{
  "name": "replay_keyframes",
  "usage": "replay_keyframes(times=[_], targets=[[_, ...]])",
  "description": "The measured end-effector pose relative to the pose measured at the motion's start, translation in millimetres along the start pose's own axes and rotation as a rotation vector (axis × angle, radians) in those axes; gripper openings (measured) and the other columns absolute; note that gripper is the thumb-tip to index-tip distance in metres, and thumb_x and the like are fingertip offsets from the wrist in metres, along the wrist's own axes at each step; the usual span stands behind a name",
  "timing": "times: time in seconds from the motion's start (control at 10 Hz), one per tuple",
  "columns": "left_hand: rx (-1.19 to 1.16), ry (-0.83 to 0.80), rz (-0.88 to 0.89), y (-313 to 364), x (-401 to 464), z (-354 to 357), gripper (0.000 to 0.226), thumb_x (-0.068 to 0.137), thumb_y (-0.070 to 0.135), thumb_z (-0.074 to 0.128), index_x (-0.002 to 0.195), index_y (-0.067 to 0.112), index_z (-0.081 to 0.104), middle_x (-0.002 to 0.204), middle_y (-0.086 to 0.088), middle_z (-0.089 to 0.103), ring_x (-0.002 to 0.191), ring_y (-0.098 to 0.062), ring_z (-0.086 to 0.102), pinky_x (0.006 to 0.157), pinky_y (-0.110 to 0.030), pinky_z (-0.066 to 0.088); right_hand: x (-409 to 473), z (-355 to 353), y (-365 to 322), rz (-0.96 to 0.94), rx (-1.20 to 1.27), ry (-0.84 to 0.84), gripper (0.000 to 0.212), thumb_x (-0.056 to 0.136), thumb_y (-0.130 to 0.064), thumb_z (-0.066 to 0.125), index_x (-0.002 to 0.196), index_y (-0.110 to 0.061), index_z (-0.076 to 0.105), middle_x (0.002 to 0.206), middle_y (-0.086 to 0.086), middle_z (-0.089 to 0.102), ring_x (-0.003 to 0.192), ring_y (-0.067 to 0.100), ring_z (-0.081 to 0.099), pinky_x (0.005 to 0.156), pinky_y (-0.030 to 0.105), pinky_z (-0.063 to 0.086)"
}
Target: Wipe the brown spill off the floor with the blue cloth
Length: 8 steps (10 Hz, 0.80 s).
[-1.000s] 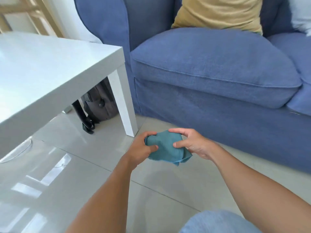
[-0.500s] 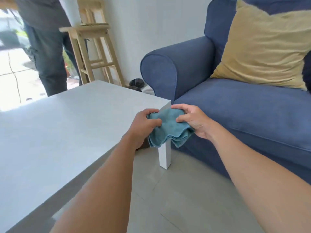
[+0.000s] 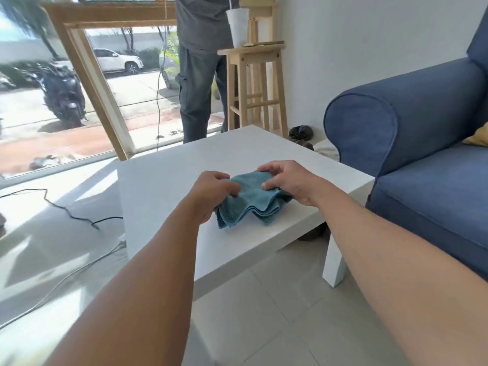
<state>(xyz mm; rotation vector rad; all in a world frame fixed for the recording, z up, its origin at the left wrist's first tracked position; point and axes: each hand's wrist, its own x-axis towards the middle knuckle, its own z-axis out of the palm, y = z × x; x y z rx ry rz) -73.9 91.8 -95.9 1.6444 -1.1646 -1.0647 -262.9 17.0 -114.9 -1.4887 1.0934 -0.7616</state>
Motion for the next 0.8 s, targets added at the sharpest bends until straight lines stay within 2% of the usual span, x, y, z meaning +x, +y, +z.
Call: replay_keyframes(times=[0.1, 0.2, 0.3, 0.4, 0.5, 0.6, 0.7, 0.8], targets=[[0.077, 0.058, -0.032, -10.4, -1.7, -14.6, 0.031, 0.057, 0.008, 0.069, 0.085, 0.015, 0.058, 0.088, -0.008, 0.05, 0.08, -0.024, 0.048, 0.069, -0.043, 0.045, 12.6, 18.0, -1.8, -0.01, -0.142, -0.019, 0.048, 0.083, 0.008, 0.072, 0.127, -0.01, 0.066, 0.122, 0.013, 0.063, 0.105, 0.024, 0.064, 0.092, 0.034, 0.057], [0.164, 0.082, -0.048, -20.6, 0.0, -16.9, 0.025, 0.056, 0.01, 0.067, 0.076, 0.017, 0.053, 0.08, -0.006, 0.042, 0.075, -0.023, 0.038, 0.065, -0.039, 0.031, 20.1, 26.5, -0.6, -0.012, -0.265, -0.017, 0.053, 0.081, 0.004, 0.075, 0.131, -0.011, 0.066, 0.127, 0.007, 0.062, 0.116, 0.021, 0.06, 0.102, 0.034, 0.052], [0.286, 0.164, -0.027, -23.5, 6.3, -11.5, 0.022, 0.063, 0.015, 0.07, 0.082, 0.014, 0.058, 0.08, -0.013, 0.049, 0.07, -0.025, 0.046, 0.062, -0.037, 0.039, 24.7, 30.8, 1.1, -0.052, -0.383, 0.034, 0.054, 0.078, -0.001, 0.077, 0.13, -0.014, 0.068, 0.127, 0.006, 0.067, 0.114, 0.019, 0.062, 0.101, 0.033, 0.052], [0.714, 0.254, 0.046, -23.8, 10.2, -6.4, 0.036, 0.081, 0.029, 0.065, 0.115, 0.018, 0.061, 0.112, -0.006, 0.054, 0.094, -0.025, 0.056, 0.072, -0.035, 0.045, 23.9, 33.7, 0.3, -0.114, -0.514, 0.073, 0.052, 0.078, -0.004, 0.074, 0.128, -0.016, 0.069, 0.126, 0.004, 0.068, 0.109, 0.016, 0.061, 0.088, 0.023, 0.046], [0.932, 0.275, 0.104, -25.9, 5.1, -1.2, 0.042, 0.085, 0.037, 0.058, 0.124, 0.021, 0.059, 0.123, -0.007, 0.043, 0.11, -0.031, 0.048, 0.079, -0.039, 0.042, 18.3, 33.9, 2.8, -0.167, -0.625, 0.099, 0.046, 0.082, -0.009, 0.067, 0.127, -0.019, 0.07, 0.126, 0.004, 0.069, 0.11, 0.018, 0.062, 0.087, 0.023, 0.046], [1.015, 0.279, 0.125, -28.1, 3.3, 1.6, 0.045, 0.087, 0.039, 0.053, 0.128, 0.021, 0.058, 0.129, -0.007, 0.046, 0.116, -0.032, 0.047, 0.086, -0.042, 0.037, 13.5, 31.4, 8.5, -0.204, -0.697, 0.129, 0.044, 0.089, -0.022, 0.064, 0.133, -0.018, 0.066, 0.135, 0.005, 0.065, 0.122, 0.022, 0.059, 0.101, 0.03, 0.046], [1.073, 0.3, 0.212, -19.8, 2.7, 9.4, 0.043, 0.089, 0.038, 0.051, 0.126, 0.019, 0.059, 0.131, -0.007, 0.05, 0.116, -0.032, 0.048, 0.088, -0.044, 0.035, 1.1, 21.2, 7.1, -0.242, -0.715, 0.187, 0.041, 0.096, -0.028, 0.058, 0.134, -0.014, 0.064, 0.136, 0.008, 0.063, 0.124, 0.024, 0.059, 0.105, 0.034, 0.045], [1.083, 0.281, 0.349, 5.3, 6.6, 25.6, 0.039, 0.092, 0.041, 0.051, 0.123, 0.019, 0.062, 0.131, -0.006, 0.053, 0.115, -0.031, 0.053, 0.092, -0.046, 0.04, -11.7, -0.9, -0.9, -0.244, -0.696, 0.312, 0.037, 0.098, -0.028, 0.055, 0.129, -0.012, 0.067, 0.128, 0.009, 0.067, 0.116, 0.025, 0.061, 0.1, 0.036, 0.048]])
